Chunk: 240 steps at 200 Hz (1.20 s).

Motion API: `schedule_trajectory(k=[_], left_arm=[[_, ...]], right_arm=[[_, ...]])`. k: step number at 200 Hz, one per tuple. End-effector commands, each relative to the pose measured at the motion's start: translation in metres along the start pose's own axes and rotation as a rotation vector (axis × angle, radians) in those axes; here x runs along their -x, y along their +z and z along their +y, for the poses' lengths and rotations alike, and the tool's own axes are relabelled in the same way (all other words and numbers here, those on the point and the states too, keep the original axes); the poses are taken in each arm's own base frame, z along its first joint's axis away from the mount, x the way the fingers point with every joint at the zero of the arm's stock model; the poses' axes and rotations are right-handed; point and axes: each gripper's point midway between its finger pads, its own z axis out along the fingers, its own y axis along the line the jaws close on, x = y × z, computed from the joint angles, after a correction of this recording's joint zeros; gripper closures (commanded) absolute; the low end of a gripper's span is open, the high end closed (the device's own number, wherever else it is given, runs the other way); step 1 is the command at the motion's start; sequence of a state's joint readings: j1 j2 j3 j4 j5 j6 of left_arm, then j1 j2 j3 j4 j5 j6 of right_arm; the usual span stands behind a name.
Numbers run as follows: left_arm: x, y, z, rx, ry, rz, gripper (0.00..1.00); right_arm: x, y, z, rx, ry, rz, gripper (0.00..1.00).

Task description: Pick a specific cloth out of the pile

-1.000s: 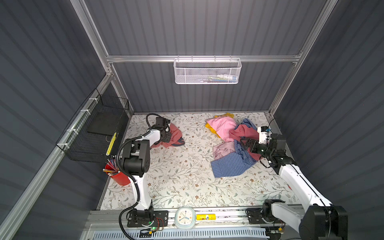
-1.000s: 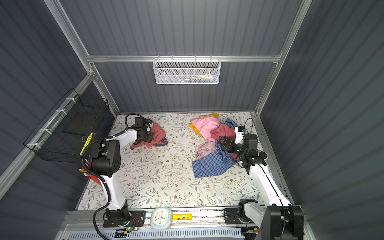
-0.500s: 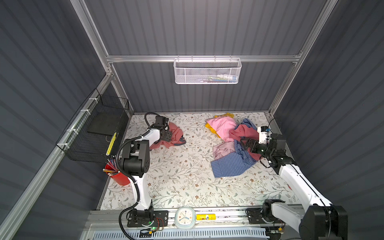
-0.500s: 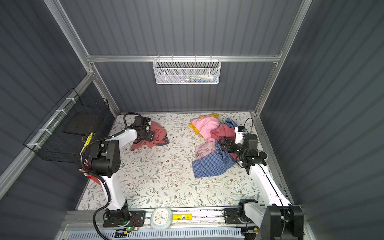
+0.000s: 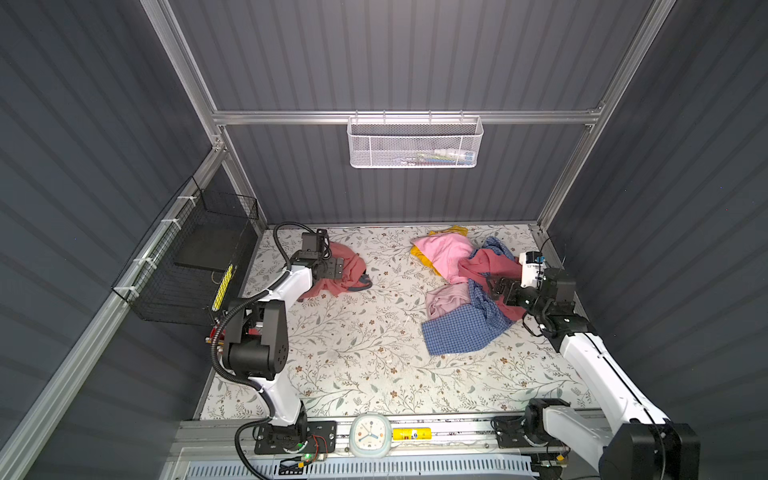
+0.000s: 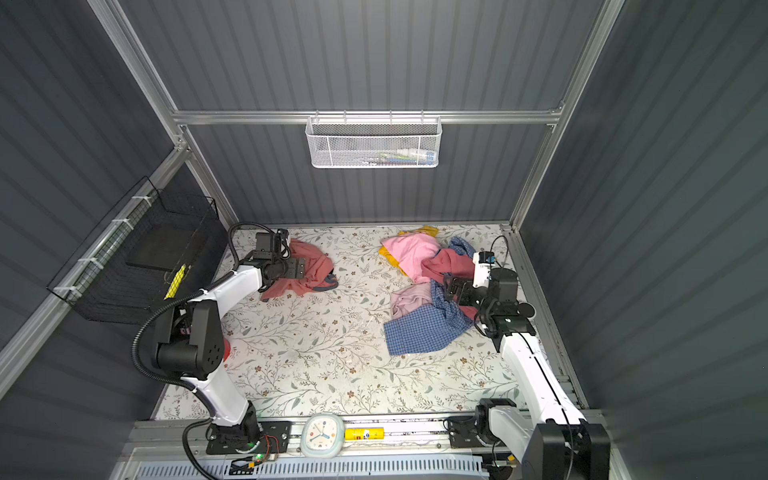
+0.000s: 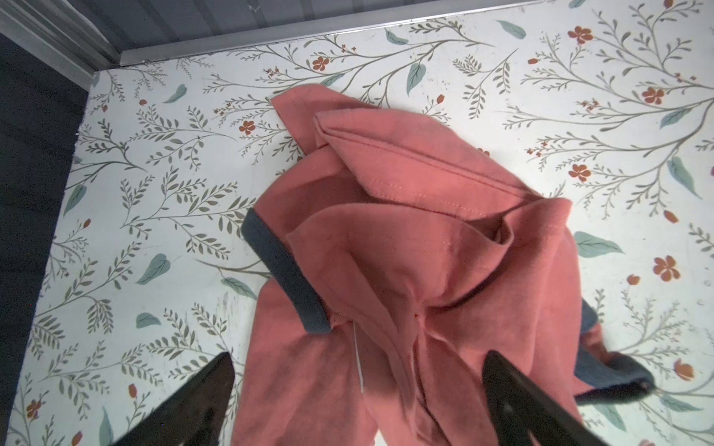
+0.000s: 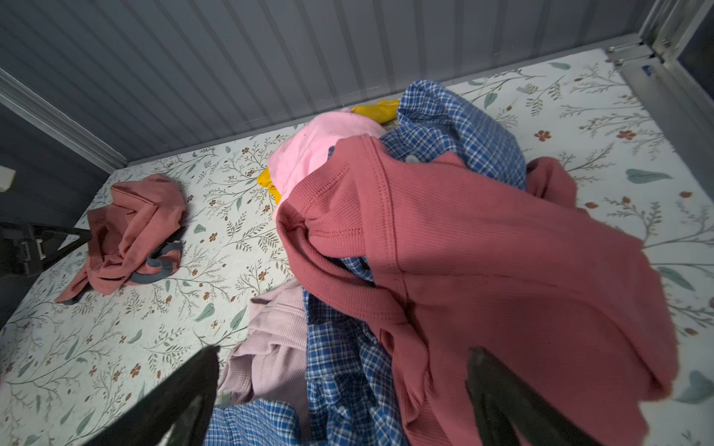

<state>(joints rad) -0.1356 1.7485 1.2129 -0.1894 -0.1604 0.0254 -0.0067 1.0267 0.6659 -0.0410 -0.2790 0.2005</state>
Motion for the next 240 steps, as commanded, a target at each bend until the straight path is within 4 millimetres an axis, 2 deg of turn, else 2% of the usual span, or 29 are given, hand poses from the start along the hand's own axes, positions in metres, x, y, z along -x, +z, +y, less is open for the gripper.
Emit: schedule_trajectory(k=[1,16,64,115,145,166,193,226,240], left_arm=[[0.007,-0.016,0.003,0.000,-0.068,-0.070,0.00],[0.005,-0.024,0.006,0.019,-0.094,-0.108,0.00],[-0.021,-0.050,0.015,0.102,-0.135,-0.187,0.00],[-0.039,-0.068,0.011,0.162,-0.129,-0.238,0.00],[-0.047,-0.069,0.009,0.194,-0.117,-0.248,0.00],[-0.053,-0.070,0.011,0.216,-0.122,-0.250,0.00],[-0.062,-0.074,0.024,0.280,-0.163,-0.277,0.00],[-0.070,-0.078,0.033,0.331,-0.174,-0.297,0.00],[-0.073,-0.079,0.038,0.359,-0.175,-0.296,0.00]], right_arm=[[0.005,-0.004,-0.009,-0.059,-0.049,-0.056,0.01],[0.003,-0.006,-0.020,-0.119,-0.061,-0.089,0.01],[-0.004,-0.017,-0.046,-0.244,-0.134,-0.270,0.01],[-0.028,-0.014,-0.076,-0.382,-0.206,-0.301,0.01],[-0.032,-0.010,-0.082,-0.396,-0.219,-0.361,0.01],[-0.023,-0.008,-0.077,-0.371,-0.227,-0.413,0.01],[-0.020,0.009,-0.078,-0.351,-0.212,-0.407,0.01],[-0.034,0.034,-0.082,-0.315,-0.218,-0.376,0.01],[-0.033,0.037,-0.081,-0.307,-0.224,-0.382,0.01]])
